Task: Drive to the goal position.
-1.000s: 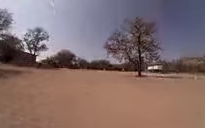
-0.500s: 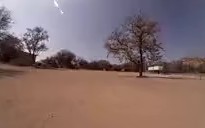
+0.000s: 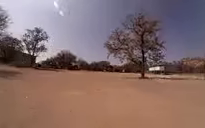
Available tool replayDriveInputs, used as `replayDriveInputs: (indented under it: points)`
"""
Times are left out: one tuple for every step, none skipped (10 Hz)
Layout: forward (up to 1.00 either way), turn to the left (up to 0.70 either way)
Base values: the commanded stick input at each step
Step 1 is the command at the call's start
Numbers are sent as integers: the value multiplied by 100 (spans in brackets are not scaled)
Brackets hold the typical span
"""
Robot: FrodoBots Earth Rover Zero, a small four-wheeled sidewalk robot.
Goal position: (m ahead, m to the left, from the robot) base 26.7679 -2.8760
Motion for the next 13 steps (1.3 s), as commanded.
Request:
replayDriveInputs:
  points:
    - [100,0]
    - [100,0]
    - [100,0]
    - [100,0]
    - [100,0]
    - [100,0]
    - [100,0]
    - [100,0]
    - [100,0]
    - [100,0]
    - [100,0]
    - [100,0]
    - [100,0]
